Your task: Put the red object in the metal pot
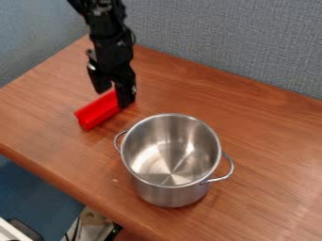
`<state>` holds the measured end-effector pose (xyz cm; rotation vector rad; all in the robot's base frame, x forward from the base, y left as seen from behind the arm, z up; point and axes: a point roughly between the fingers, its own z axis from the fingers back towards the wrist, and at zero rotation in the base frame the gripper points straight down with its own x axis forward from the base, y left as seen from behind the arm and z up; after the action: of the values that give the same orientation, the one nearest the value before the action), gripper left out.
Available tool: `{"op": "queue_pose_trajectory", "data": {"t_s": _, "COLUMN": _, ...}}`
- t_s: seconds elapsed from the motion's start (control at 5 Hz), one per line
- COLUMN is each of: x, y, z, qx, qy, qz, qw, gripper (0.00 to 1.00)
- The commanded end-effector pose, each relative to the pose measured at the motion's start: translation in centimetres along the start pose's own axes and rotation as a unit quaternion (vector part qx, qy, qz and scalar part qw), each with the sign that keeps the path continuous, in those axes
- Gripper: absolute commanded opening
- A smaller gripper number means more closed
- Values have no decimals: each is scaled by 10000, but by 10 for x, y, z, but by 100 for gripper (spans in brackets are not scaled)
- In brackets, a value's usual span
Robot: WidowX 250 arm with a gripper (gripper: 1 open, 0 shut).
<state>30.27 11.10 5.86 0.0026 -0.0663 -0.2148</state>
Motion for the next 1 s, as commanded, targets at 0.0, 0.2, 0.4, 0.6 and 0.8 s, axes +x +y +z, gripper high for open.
{"op": "queue_pose_trajectory", "data": {"t_s": 0.0, "x": 7, "y": 8, "z": 4, "qx": 313, "qy": -88, "qz": 40, "qw": 9995, "gripper": 100}}
{"op": "queue_pose_trajectory", "data": {"t_s": 0.2, "x": 12, "y": 8, "z": -8, "qx": 425, "qy": 7, "qz": -33, "qw": 9991, "gripper": 100}}
{"op": "queue_pose_trajectory", "data": {"t_s": 0.4, "x": 5, "y": 25, "z": -9, "qx": 317, "qy": 69, "qz": 186, "qw": 9993, "gripper": 100}}
{"op": "queue_pose_trajectory", "data": {"t_s": 0.6, "x": -5, "y": 41, "z": -6, "qx": 211, "qy": 95, "qz": 409, "qw": 9989, "gripper": 100}}
{"op": "queue_pose_trajectory", "data": {"t_s": 0.8, "x": -14, "y": 48, "z": -4, "qx": 70, "qy": 83, "qz": 560, "qw": 9984, "gripper": 100}}
